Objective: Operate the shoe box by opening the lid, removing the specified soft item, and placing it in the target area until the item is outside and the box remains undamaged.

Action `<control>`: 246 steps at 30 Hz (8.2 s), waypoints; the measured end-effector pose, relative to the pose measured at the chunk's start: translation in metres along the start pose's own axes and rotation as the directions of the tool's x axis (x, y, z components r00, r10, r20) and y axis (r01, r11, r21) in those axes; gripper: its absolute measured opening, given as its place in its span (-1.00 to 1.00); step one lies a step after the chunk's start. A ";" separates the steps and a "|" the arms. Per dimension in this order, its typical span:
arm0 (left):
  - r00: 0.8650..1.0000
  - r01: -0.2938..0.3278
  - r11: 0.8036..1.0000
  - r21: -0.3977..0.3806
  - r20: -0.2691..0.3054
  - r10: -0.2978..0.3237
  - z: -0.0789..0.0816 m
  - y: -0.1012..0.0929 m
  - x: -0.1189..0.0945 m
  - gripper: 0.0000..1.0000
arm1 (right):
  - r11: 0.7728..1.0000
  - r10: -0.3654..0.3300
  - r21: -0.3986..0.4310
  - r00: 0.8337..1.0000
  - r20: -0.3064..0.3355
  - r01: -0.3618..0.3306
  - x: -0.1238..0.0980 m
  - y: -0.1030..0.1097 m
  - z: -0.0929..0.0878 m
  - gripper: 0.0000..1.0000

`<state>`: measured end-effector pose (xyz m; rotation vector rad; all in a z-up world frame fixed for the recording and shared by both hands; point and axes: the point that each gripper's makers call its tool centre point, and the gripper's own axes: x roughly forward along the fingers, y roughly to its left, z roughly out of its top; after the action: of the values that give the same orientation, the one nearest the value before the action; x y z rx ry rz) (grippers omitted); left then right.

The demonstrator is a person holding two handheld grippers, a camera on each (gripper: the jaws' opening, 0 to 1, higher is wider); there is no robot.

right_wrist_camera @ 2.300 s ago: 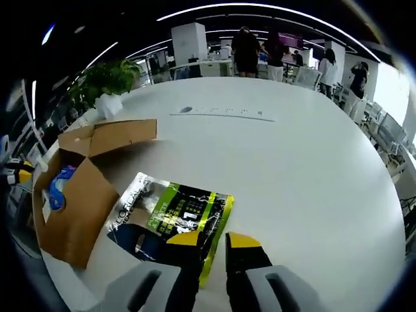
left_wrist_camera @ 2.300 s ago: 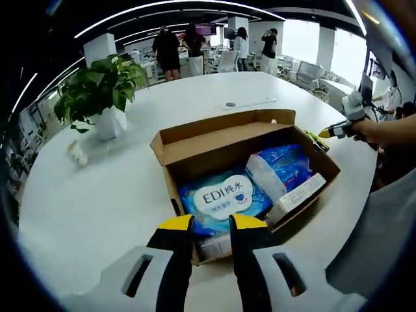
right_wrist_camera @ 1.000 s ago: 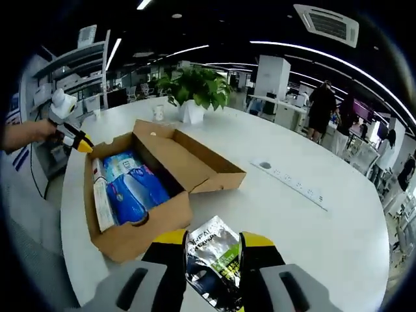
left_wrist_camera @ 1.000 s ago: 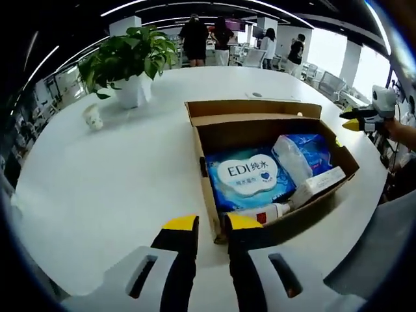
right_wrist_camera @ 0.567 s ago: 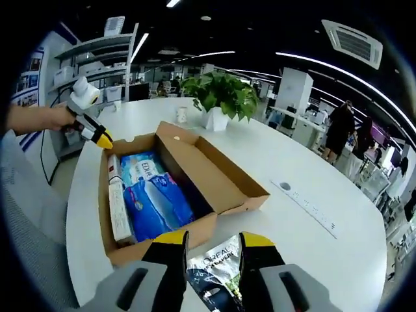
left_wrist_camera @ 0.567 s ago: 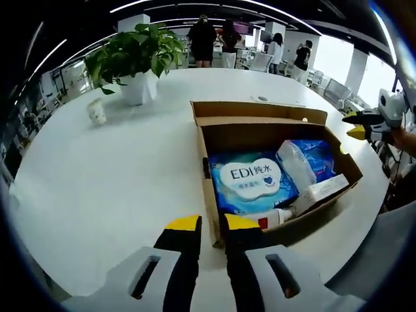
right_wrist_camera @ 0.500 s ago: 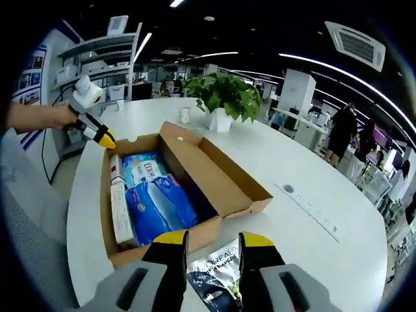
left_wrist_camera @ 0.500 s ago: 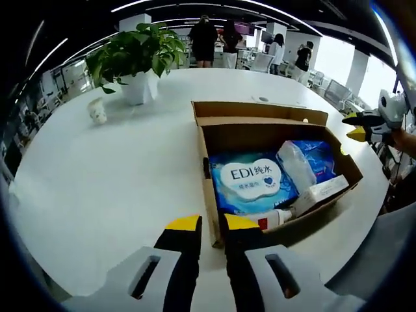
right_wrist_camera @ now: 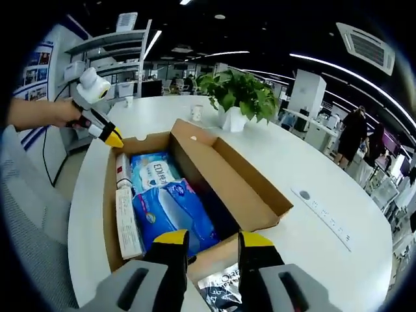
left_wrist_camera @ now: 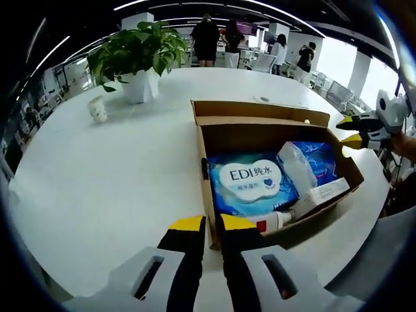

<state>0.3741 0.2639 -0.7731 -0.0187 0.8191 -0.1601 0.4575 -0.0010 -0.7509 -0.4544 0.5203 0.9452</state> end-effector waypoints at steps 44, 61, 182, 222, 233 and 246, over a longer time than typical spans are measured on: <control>0.997 -0.037 0.997 -0.069 -0.066 0.032 -0.004 0.001 0.005 -0.96 | 0.995 0.036 -0.091 0.992 -0.117 -0.047 0.053 0.018 -0.007 -1.00; 0.997 -0.032 0.996 -0.081 -0.066 0.027 -0.004 0.001 0.005 -0.95 | 0.997 0.038 -0.057 0.995 -0.090 -0.044 0.045 0.022 0.007 -1.00; 0.999 -0.020 0.990 -0.140 -0.044 0.014 -0.004 -0.001 0.003 -0.95 | 0.993 -0.090 0.088 0.987 0.132 0.078 -0.100 -0.057 0.055 -1.00; 0.999 -0.022 0.988 -0.150 -0.043 0.016 -0.004 -0.001 0.003 -0.94 | 0.974 -0.180 0.146 0.983 0.044 0.172 -0.153 -0.125 -0.032 -1.00; 0.999 -0.025 0.988 -0.149 -0.042 0.019 -0.004 0.000 0.003 -0.94 | 0.982 -0.154 0.110 0.988 0.017 0.151 -0.161 -0.131 -0.050 -1.00; 0.999 -0.024 0.987 -0.159 -0.041 0.018 -0.004 0.001 0.005 -0.94 | 0.985 -0.146 0.096 0.989 -0.010 0.147 -0.175 -0.144 -0.077 -1.00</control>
<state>0.3742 0.2647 -0.7794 -0.1584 0.8696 -0.0747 0.4781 -0.2307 -0.6867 -0.4017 0.5256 0.7749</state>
